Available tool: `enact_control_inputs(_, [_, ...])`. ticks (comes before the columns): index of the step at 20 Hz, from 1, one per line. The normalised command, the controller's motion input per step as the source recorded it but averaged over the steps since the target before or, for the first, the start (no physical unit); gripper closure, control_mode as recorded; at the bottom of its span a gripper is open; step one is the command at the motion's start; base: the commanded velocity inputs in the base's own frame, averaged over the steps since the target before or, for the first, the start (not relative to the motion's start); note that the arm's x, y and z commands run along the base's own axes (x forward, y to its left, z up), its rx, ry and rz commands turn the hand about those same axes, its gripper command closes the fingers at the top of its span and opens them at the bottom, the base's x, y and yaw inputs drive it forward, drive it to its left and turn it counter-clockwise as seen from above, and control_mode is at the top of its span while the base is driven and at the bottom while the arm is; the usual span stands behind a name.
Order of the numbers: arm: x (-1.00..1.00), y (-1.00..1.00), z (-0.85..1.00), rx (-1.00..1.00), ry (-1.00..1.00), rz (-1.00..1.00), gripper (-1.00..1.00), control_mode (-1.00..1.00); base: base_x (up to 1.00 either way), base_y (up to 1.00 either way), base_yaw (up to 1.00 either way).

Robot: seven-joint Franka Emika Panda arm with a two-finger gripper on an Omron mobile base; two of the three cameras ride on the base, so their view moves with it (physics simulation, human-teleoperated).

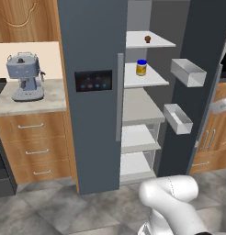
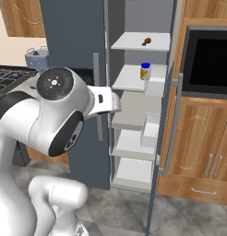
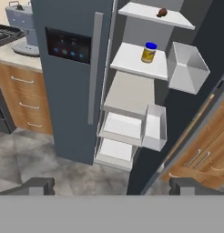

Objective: Pick up the frozen chicken drumstick from the freezer, place it on any shelf in the fridge, and close the fridge and freezer doors when done.

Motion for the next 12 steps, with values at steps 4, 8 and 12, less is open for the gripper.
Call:
enact_control_inputs(4, [-0.04, -0.38, 0.00, 0.05, -0.04, -0.02, -1.00, -1.00, 0.00, 0.00, 0.00])
enact_control_inputs(8, [-0.10, -0.43, 0.00, 0.05, -0.03, -0.02, -1.00, -1.00, 0.00, 0.00, 0.00])
enact_control_inputs(12, [0.00, -0.48, 0.00, 0.03, -0.02, -0.01, -1.00, -1.00, 0.00, 0.00, 0.00])
